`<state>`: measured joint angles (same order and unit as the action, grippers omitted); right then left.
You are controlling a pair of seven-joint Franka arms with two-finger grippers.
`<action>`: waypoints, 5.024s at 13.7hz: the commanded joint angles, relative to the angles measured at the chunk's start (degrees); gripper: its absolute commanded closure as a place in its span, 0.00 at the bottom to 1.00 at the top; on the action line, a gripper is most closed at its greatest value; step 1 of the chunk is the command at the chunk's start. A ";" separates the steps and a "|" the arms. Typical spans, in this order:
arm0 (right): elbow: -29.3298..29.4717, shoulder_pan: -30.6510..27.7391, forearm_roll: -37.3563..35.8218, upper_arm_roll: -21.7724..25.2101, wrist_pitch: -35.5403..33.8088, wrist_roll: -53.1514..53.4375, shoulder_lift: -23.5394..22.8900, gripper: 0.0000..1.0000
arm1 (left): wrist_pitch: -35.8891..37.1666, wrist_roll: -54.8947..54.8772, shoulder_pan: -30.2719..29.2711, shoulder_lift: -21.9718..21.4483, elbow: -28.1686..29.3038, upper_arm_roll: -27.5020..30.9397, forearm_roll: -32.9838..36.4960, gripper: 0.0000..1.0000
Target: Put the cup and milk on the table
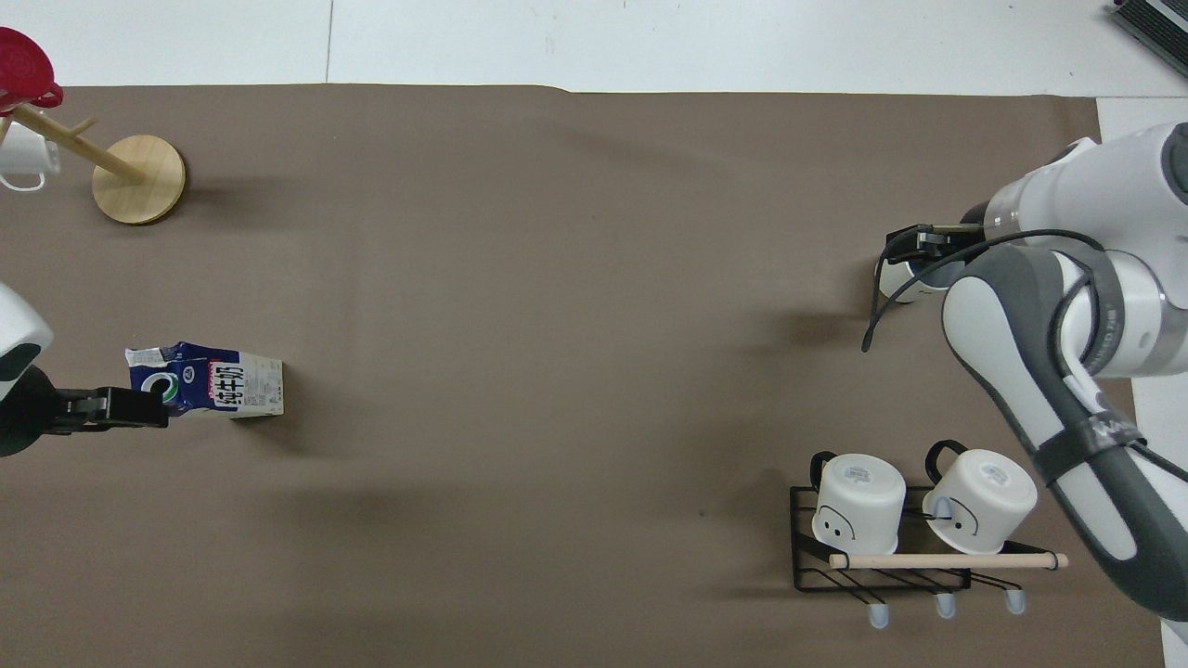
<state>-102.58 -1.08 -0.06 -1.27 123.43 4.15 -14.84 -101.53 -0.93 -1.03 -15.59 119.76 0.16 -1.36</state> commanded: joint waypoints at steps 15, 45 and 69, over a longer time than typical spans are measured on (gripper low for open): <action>-0.86 0.02 -1.79 -0.05 6.74 -4.23 -6.52 0.44 | -5.42 -0.66 -0.55 -0.85 3.28 -0.60 0.84 0.00; 16.88 30.07 -2.84 -0.84 -14.54 42.59 -5.37 1.00 | -16.95 -0.74 0.06 5.21 5.93 -0.60 0.84 0.49; 11.09 39.14 -5.83 -1.20 -5.32 45.51 -12.76 0.80 | -5.35 16.12 2.00 4.60 -6.38 -8.94 0.05 0.55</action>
<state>-88.62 38.63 -5.91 -2.25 116.08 51.13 -29.72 -108.59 12.11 0.40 -10.72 114.75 -7.52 -1.40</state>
